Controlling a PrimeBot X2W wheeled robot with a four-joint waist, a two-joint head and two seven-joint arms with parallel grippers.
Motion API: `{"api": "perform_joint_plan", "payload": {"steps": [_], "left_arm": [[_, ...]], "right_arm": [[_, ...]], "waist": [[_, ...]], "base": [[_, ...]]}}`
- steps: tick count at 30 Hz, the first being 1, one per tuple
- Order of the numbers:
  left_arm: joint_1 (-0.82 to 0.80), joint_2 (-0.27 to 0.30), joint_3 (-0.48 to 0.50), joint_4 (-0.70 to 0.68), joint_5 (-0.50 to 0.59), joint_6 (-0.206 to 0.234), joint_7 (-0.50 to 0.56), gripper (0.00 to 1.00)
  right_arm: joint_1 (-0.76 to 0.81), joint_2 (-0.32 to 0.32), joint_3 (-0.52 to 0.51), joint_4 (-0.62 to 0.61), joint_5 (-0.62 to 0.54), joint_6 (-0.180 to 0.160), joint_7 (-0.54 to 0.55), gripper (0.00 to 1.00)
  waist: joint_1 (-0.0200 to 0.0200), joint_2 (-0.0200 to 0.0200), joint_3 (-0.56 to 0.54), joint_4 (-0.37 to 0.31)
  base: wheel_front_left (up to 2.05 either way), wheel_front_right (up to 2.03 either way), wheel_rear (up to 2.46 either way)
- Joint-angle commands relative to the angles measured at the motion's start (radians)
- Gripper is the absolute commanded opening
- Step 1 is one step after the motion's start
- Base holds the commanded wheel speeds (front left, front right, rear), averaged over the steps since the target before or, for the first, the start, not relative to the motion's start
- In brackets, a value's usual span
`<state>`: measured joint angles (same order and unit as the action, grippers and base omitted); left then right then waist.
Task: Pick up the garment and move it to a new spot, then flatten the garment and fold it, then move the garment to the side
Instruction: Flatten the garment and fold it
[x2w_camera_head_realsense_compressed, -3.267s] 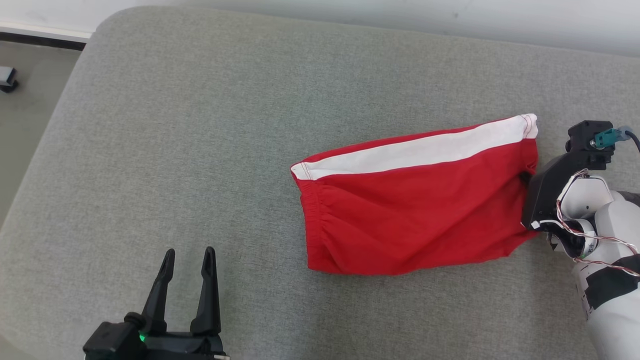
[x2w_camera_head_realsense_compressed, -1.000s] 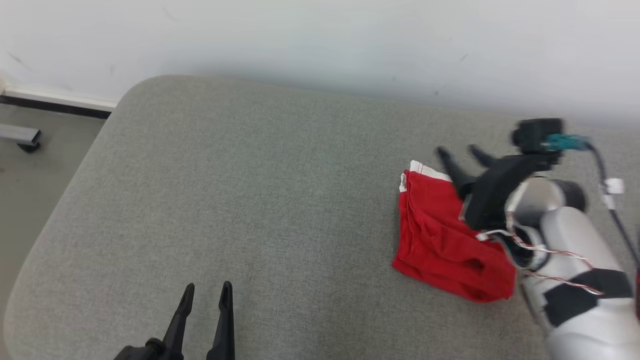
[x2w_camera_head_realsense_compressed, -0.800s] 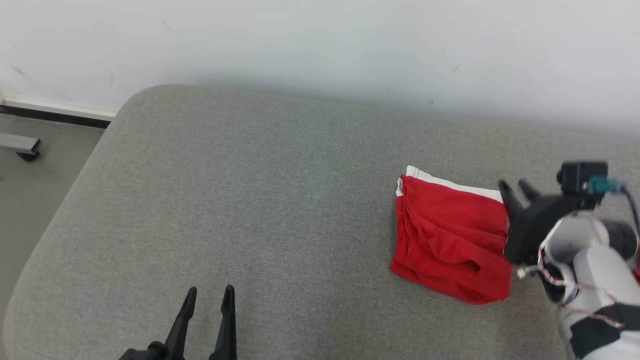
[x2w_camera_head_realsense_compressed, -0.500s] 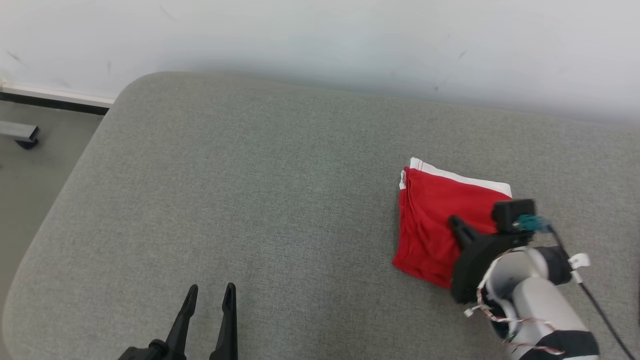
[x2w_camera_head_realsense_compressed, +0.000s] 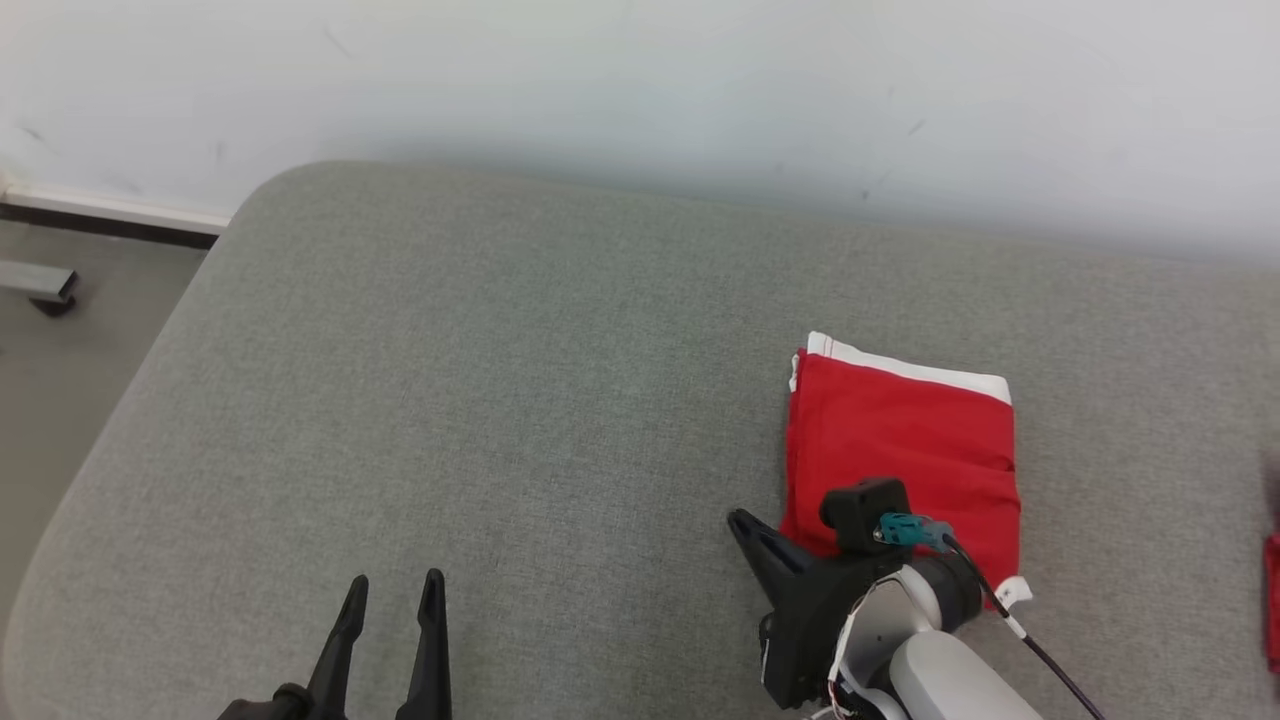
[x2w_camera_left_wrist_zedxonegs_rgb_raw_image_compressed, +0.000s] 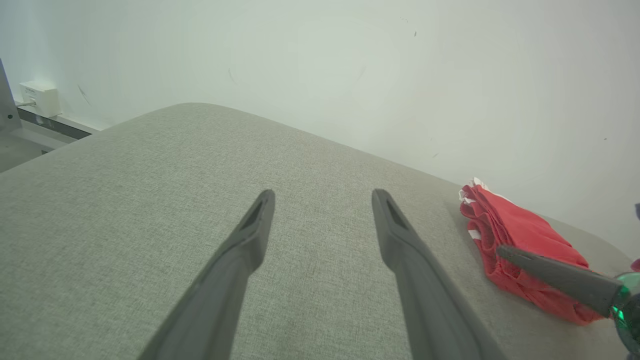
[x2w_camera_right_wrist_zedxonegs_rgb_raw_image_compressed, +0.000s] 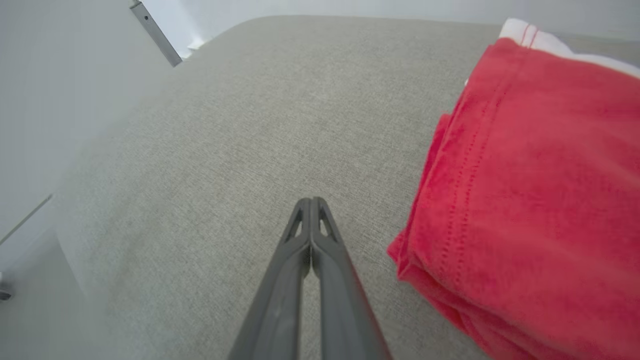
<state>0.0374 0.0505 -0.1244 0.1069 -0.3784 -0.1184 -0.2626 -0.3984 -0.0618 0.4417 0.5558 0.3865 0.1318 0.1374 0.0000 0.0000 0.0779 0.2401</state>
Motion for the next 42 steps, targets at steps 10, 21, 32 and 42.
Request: {"api": "perform_joint_plan", "payload": {"steps": [10,21,32,42], "left_arm": [[0.068,0.000,0.057,-0.013,0.039,0.011,-0.002,1.00],[0.098,0.000,0.125,-0.026,0.094,0.007,-0.002,1.00],[0.094,0.005,0.159,0.039,0.174,-0.008,-0.002,1.00],[0.110,0.002,0.179,0.068,0.182,-0.011,-0.002,1.00]], "right_arm": [[0.166,-0.002,-0.114,-0.276,0.079,-0.003,-0.214,1.00],[0.396,-0.039,-0.379,-0.454,-0.036,-0.003,-0.261,1.00],[0.412,-0.120,-0.357,-0.345,-0.037,-0.003,-0.290,1.00],[0.400,-0.113,-0.342,-0.278,-0.018,-0.003,-0.309,1.00]], "waist": [[0.0000,0.0000,-0.108,-0.092],[0.0000,0.0000,-0.138,-0.186],[0.0000,0.0000,-0.162,-0.241],[0.0000,0.0000,-0.172,-0.262]], "base": [[0.00,0.00,0.00],[0.00,0.00,0.00],[0.00,0.00,0.00],[0.00,0.00,0.00]]}}
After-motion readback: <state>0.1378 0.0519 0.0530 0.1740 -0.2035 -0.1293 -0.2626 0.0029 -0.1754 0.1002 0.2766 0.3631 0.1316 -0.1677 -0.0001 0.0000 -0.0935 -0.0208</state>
